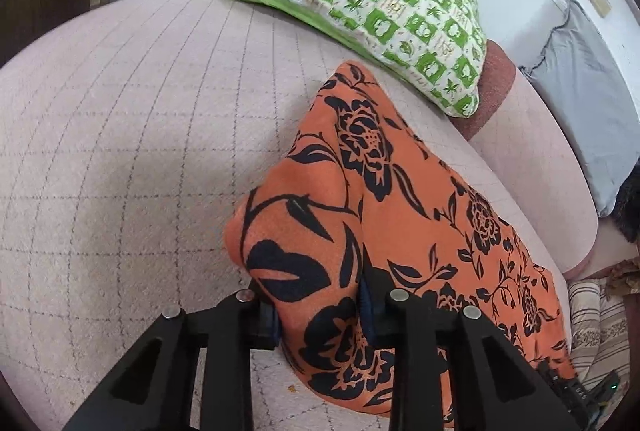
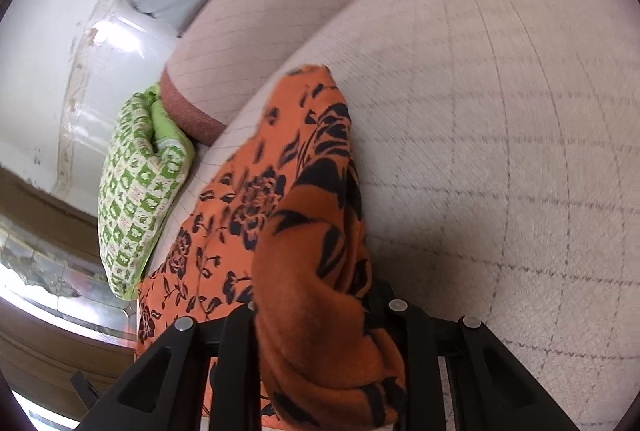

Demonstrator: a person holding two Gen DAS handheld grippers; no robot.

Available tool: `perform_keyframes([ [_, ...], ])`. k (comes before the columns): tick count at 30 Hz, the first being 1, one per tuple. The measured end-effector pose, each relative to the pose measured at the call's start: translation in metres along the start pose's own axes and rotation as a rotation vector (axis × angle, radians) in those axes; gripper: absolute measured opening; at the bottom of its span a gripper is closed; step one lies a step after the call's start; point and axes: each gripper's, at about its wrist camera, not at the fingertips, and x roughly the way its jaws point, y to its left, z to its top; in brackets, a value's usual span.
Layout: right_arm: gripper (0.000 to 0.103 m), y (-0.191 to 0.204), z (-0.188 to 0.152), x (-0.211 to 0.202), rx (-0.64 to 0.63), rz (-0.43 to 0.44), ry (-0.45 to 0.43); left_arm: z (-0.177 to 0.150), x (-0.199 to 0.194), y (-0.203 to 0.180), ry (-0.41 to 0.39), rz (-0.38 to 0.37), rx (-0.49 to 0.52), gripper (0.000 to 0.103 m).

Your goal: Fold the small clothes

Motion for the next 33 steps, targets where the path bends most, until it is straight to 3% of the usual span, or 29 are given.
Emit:
perform_keyframes([
  [5, 0.023, 0.012, -0.001, -0.020, -0.062, 0.028, -0.047, 0.000, -0.022, -0.002, -0.030, -0.062, -0.001, 0.028],
  [7, 0.023, 0.014, -0.003, -0.028, -0.082, 0.033, -0.058, -0.004, -0.031, -0.005, -0.034, -0.053, 0.021, 0.028],
  [11, 0.023, 0.013, -0.006, -0.046, -0.115, 0.021, -0.085, -0.017, -0.045, -0.002, -0.010, -0.063, 0.026, 0.027],
  [18, 0.023, -0.018, -0.017, -0.083, -0.066, 0.033, -0.065, -0.053, -0.065, 0.017, 0.049, -0.056, 0.036, 0.028],
  [21, 0.024, -0.031, -0.020, -0.079, -0.053, 0.019, 0.013, -0.060, -0.054, 0.024, 0.084, -0.011, 0.045, 0.032],
  [22, 0.027, -0.038, -0.021, -0.074, -0.035, 0.009, 0.048, -0.061, -0.049, 0.029, 0.110, 0.000, 0.022, 0.041],
  [24, 0.032, -0.059, -0.023, -0.058, 0.052, -0.030, 0.156, -0.060, -0.043, 0.041, 0.129, -0.030, -0.042, 0.045],
  [26, 0.038, -0.078, -0.023, -0.059, 0.166, 0.032, 0.175, -0.058, -0.043, 0.042, 0.124, -0.042, -0.043, 0.048],
  [28, 0.056, -0.087, -0.016, -0.075, 0.219, 0.022, 0.139, -0.059, -0.044, 0.042, 0.114, -0.042, -0.033, 0.048],
  [29, 0.062, -0.093, -0.011, -0.091, 0.237, 0.000, 0.071, -0.061, -0.046, 0.043, 0.101, -0.045, -0.035, 0.048],
  [33, 0.063, -0.108, 0.007, -0.155, 0.266, -0.060, -0.189, -0.064, -0.058, 0.034, 0.036, -0.058, 0.032, 0.038],
])
